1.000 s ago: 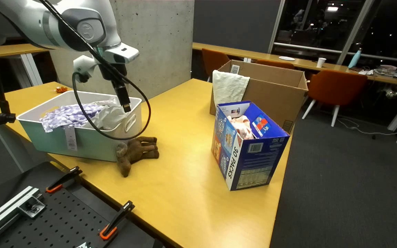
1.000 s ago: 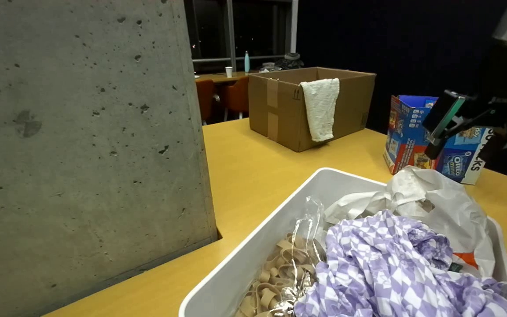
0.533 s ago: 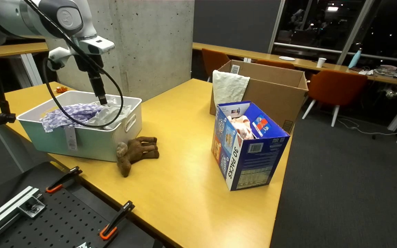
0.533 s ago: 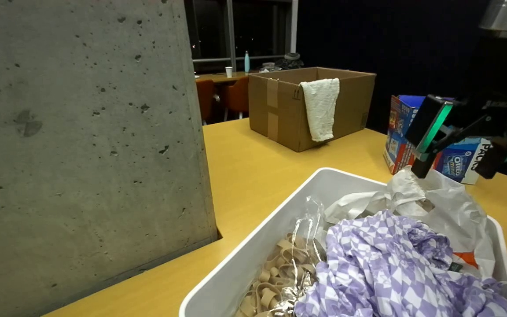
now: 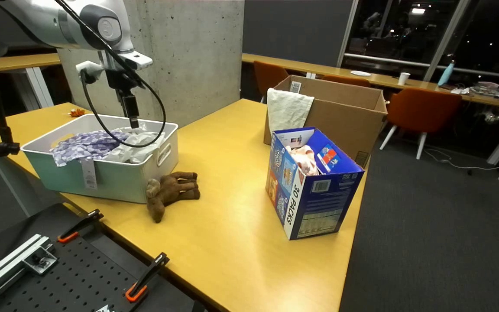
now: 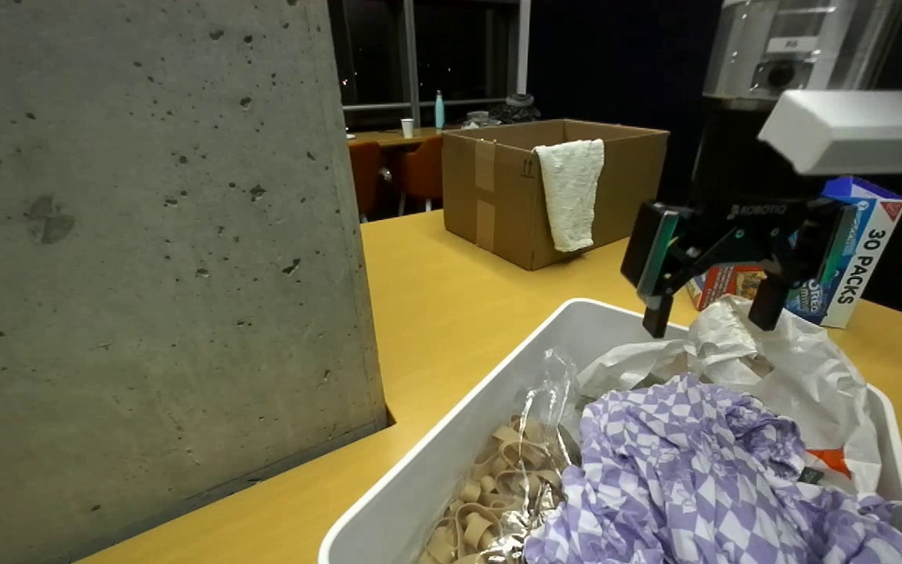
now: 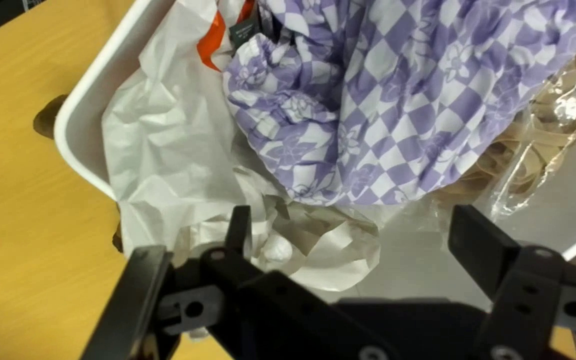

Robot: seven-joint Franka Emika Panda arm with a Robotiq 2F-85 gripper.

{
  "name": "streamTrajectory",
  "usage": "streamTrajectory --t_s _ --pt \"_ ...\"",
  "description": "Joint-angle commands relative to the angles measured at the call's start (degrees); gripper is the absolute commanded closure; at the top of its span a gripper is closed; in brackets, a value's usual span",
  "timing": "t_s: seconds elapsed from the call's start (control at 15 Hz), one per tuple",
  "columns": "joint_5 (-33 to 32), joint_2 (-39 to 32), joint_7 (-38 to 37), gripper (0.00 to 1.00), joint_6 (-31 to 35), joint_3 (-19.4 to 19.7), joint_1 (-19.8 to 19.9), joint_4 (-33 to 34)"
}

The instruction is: Remove the toy moose and checked cloth from the white basket, put them on the table and then put them inside the blue box

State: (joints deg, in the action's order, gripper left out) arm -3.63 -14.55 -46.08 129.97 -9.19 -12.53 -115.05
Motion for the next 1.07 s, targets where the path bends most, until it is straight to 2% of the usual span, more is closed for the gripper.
streamTrajectory --t_s 0.0,0.2,0.47,0.53,0.6,0.67,1.0 --pt "1.53 -4.57 -1.88 0.00 -2.06 0.13 -2.73 3.53" --pt "2.51 -5.64 -4.50 0.00 -0.42 0.14 -4.74 1.70" --pt "3.11 -7.57 -3.71 0.00 -0.11 0.74 -4.93 2.17" --pt "3.07 -7.90 -3.49 0.25 -0.32 0.98 -4.77 2.39" --pt "2.59 -8.13 -3.55 0.26 -0.40 1.34 -4.83 2.53" --pt "2.48 -8.34 -3.29 0.32 -0.37 1.54 -4.77 2.65" --pt "2.47 -8.98 -2.14 0.73 0.32 2.14 -4.57 2.57"
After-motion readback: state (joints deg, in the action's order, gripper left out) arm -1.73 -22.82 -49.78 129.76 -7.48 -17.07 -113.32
